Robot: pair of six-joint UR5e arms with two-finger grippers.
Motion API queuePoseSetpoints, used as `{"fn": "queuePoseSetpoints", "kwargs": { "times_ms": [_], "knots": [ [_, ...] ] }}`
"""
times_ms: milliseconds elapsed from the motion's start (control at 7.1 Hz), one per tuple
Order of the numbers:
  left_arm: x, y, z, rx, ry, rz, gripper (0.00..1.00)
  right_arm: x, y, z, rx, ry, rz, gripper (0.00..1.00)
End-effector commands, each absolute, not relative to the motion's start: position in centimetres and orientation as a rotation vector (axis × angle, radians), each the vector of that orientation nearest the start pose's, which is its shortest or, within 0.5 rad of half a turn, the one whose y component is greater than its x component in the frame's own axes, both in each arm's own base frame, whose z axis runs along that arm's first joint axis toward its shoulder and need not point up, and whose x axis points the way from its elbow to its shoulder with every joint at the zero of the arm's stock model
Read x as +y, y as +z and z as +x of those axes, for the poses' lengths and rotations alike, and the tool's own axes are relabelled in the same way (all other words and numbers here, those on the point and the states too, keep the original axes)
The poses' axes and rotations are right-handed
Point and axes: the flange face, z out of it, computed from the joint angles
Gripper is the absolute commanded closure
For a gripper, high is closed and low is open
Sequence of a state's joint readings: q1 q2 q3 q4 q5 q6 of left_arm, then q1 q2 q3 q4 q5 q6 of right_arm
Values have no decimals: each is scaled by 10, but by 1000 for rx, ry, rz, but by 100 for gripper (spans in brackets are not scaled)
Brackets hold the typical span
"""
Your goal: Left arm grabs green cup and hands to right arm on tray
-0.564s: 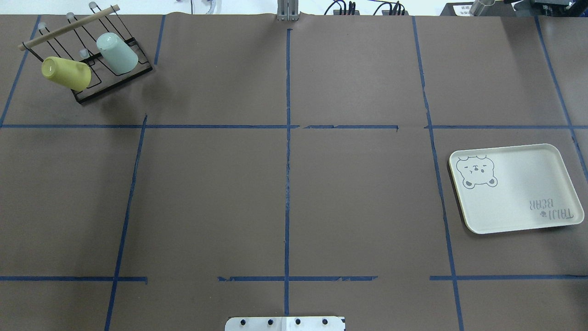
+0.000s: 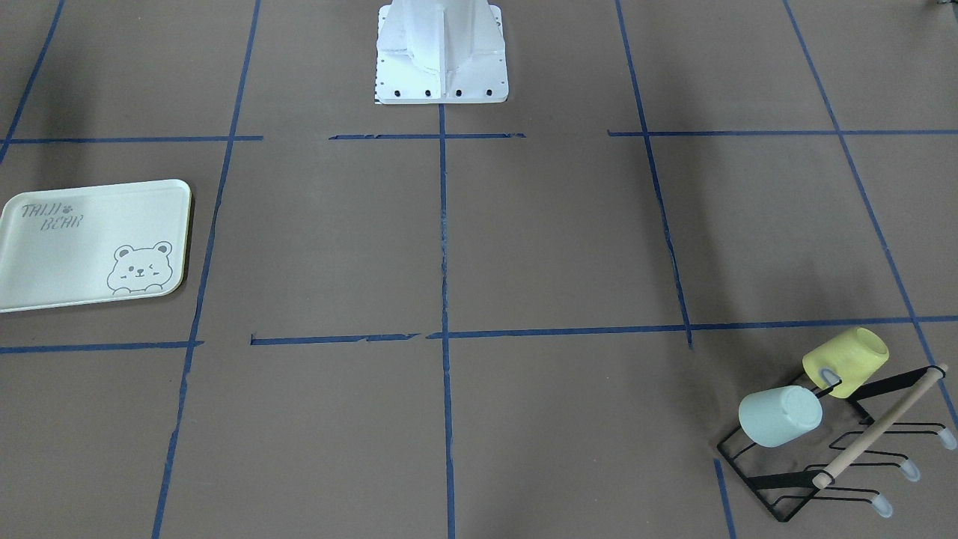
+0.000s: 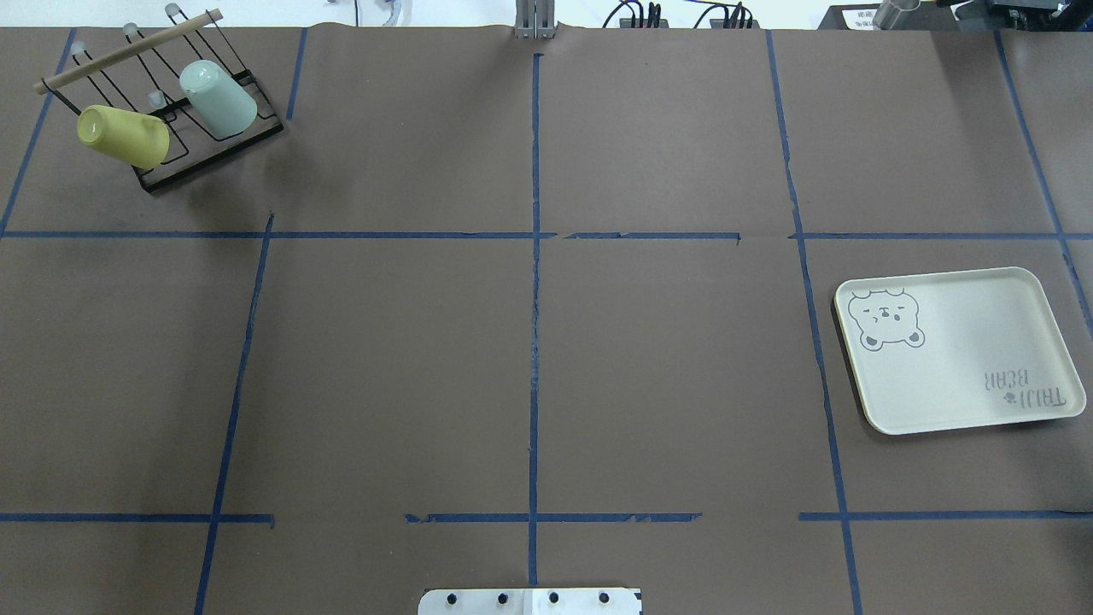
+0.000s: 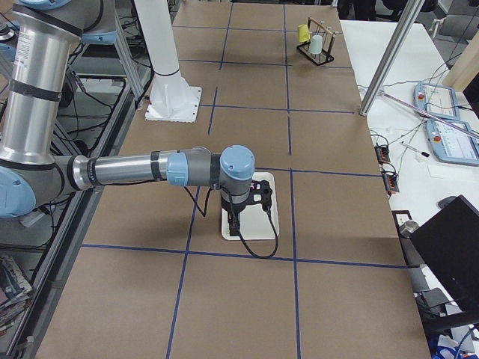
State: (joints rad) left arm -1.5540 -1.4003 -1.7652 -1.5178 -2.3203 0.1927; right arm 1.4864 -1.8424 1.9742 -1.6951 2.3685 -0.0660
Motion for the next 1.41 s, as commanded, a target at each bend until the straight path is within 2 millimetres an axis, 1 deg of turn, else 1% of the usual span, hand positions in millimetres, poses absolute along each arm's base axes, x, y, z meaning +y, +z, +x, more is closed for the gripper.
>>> {"fn": "queuePoseSetpoints", "kwargs": {
  "times_ms": [0,141,282,423,564,705,846,987,1128,1268],
  "knots": [
    [-458,619,-56,743,224,134,0,-387,583,30,-796,-154,18,0],
    [-471,602,-56,740,258,215,0,-396,574,29,-794,-168,43,0],
    [-496,578,-55,723,304,344,0,-401,567,29,-796,-185,100,0],
    [-528,549,-51,730,276,387,0,-402,568,28,-798,-188,114,0],
    [-572,516,-21,769,182,356,0,-402,570,28,-798,-188,112,0],
    [-594,484,25,820,76,298,0,-402,571,28,-798,-188,110,0],
    [-606,456,70,852,40,262,0,-402,571,28,-798,-188,110,0],
    [-627,430,106,871,63,267,0,-402,571,28,-798,-188,110,0],
    [-638,408,121,880,89,318,0,-402,572,28,-798,-187,109,0],
    [-649,394,144,866,70,345,0,-403,571,28,-798,-188,110,0]
  ]
}}
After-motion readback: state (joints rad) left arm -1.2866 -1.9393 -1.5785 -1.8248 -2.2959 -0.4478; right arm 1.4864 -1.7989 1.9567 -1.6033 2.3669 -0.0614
